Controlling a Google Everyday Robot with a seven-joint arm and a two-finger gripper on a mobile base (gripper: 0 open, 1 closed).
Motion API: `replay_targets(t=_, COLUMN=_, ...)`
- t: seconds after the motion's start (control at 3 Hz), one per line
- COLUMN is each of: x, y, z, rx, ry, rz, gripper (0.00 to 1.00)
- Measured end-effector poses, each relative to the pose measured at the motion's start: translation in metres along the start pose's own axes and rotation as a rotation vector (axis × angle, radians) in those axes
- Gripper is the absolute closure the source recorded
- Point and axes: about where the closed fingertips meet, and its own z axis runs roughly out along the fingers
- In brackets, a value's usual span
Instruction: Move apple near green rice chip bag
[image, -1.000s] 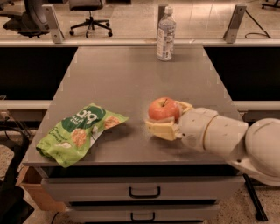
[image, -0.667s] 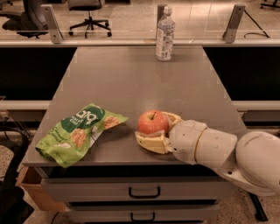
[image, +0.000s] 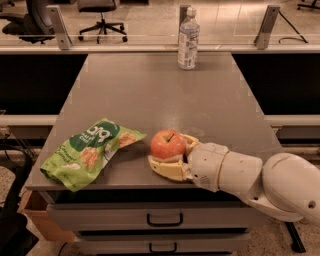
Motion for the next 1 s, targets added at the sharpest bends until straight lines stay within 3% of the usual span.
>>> replay_targets(t=1.0, x=-0.0038, y=0.0028, z=0.0017, rx=-0.006, ry=0.001, rz=-0.004, gripper=0.11)
